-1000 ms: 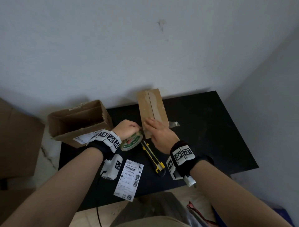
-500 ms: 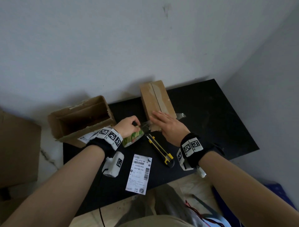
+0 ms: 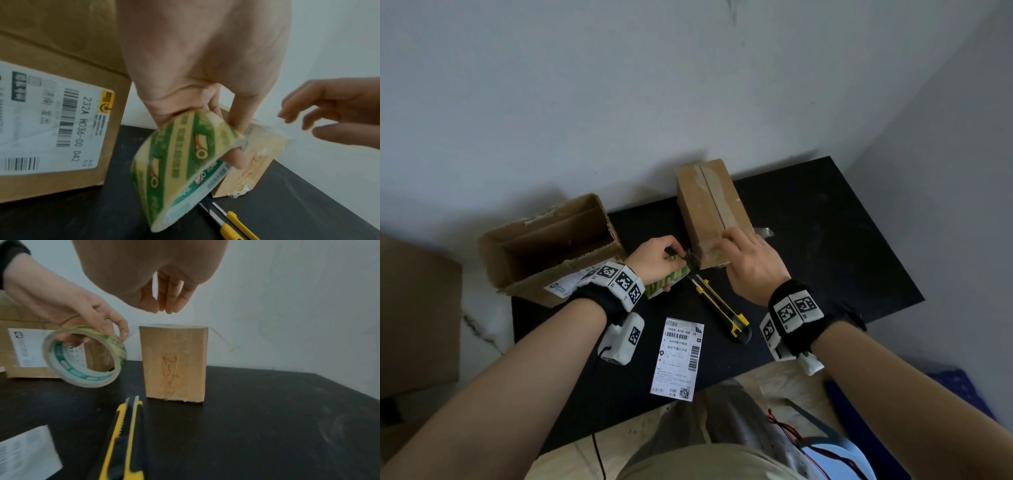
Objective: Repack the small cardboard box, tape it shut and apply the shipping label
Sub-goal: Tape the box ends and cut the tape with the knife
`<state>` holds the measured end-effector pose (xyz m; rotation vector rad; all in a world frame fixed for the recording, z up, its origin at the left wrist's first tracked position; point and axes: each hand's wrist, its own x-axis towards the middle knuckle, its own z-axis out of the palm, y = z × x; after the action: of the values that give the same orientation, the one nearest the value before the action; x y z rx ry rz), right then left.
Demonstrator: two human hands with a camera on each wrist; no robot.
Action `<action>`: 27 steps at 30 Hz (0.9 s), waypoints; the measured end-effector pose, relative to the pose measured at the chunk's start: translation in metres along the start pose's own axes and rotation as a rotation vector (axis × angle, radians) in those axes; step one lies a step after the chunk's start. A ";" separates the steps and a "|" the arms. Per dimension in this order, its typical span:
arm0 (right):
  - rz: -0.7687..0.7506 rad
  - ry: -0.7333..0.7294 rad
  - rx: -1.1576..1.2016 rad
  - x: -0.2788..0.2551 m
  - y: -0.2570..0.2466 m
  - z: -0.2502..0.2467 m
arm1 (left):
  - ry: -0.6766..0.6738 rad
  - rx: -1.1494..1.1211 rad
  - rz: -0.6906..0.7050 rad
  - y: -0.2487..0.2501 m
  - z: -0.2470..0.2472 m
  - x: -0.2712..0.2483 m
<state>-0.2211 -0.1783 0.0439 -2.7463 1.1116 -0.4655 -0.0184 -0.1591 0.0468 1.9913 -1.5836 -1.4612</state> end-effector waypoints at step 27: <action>0.700 -0.527 0.226 -0.049 -0.029 0.059 | 0.151 0.063 0.040 -0.010 0.012 -0.002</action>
<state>-0.2156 -0.1227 -0.0158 -1.9224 1.6013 0.2036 -0.0216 -0.1489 0.0355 2.0388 -1.6136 -1.2301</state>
